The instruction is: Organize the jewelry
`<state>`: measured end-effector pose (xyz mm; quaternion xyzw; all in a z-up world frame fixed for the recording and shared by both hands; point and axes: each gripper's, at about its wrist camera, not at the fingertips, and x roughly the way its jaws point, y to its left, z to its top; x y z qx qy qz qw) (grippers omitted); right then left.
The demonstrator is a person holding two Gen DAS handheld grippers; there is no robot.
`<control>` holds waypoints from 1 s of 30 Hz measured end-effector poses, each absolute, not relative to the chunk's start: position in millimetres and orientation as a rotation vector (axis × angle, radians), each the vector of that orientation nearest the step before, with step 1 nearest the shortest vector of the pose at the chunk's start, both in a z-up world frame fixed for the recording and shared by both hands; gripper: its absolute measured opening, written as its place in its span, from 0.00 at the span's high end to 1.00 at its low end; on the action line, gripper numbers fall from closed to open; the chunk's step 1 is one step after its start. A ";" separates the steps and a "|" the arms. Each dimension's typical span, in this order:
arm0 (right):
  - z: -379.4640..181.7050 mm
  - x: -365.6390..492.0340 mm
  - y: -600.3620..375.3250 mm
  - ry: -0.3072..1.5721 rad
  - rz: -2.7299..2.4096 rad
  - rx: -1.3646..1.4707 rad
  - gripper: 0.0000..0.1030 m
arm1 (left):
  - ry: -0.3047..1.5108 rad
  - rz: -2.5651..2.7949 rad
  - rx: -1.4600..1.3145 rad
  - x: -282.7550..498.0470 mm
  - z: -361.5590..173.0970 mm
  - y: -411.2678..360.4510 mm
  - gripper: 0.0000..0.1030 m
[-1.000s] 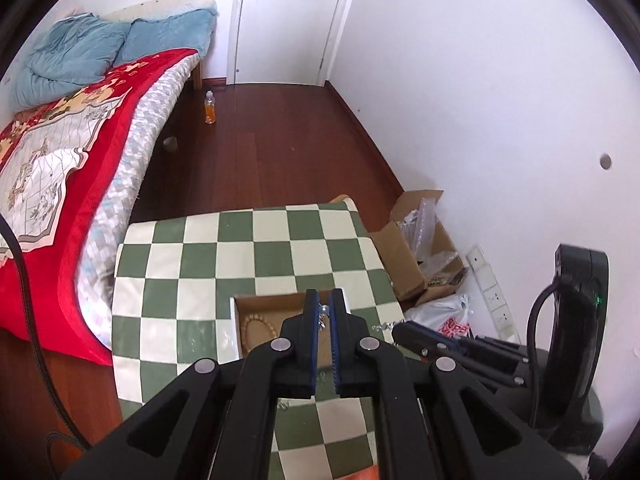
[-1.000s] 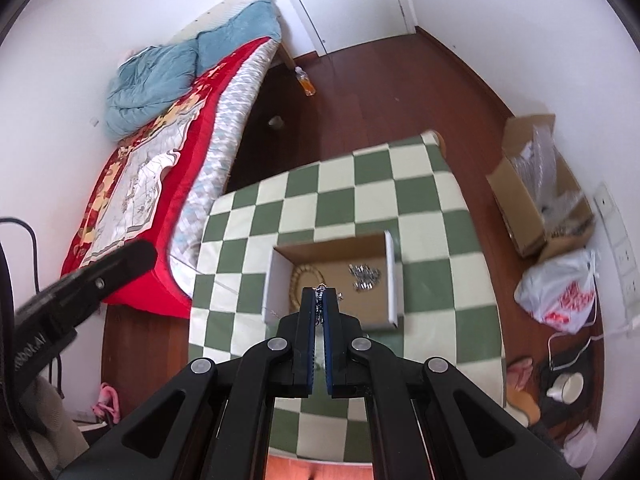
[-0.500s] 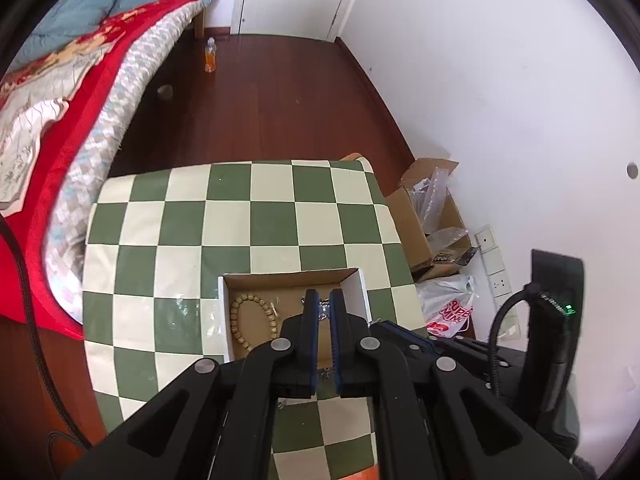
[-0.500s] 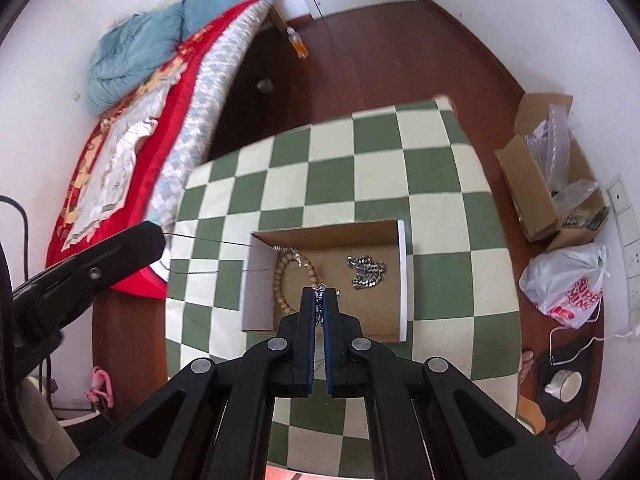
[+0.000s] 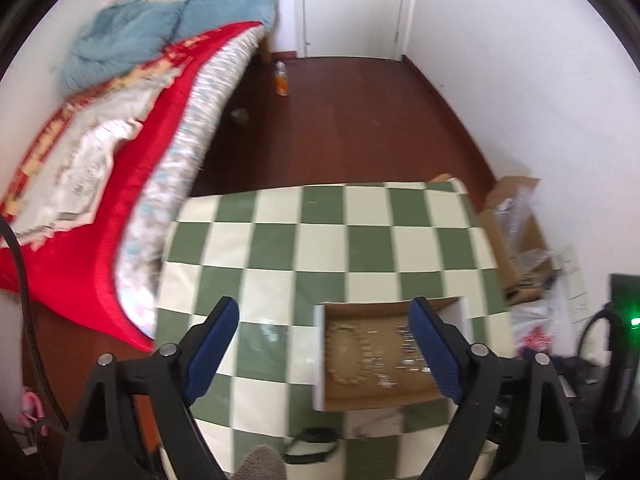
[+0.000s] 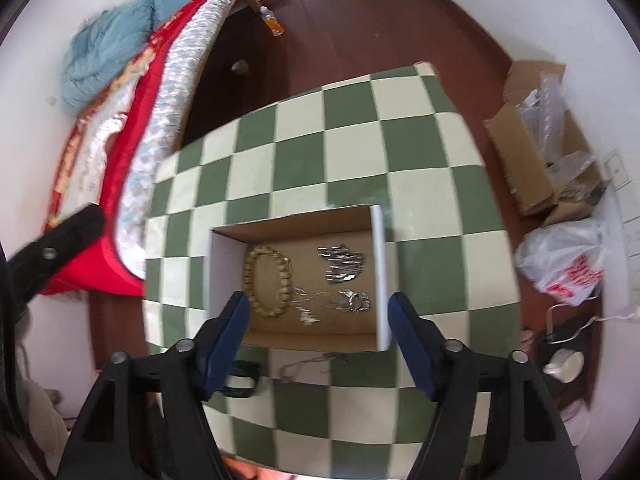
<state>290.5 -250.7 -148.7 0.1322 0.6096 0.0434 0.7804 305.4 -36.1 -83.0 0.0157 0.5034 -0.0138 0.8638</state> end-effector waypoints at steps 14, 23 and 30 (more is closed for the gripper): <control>-158.0 264.1 -228.5 1.282 -0.061 0.021 0.00 | 1.069 0.092 0.119 259.9 -128.4 -18.0 0.00; -130.8 232.9 -222.7 1.196 -0.067 0.011 0.00 | 0.970 0.124 0.103 221.2 -94.2 -5.2 0.00; -95.5 197.7 -219.0 1.072 -0.099 -0.021 0.00 | 0.880 0.142 0.114 183.9 -63.3 -2.9 0.00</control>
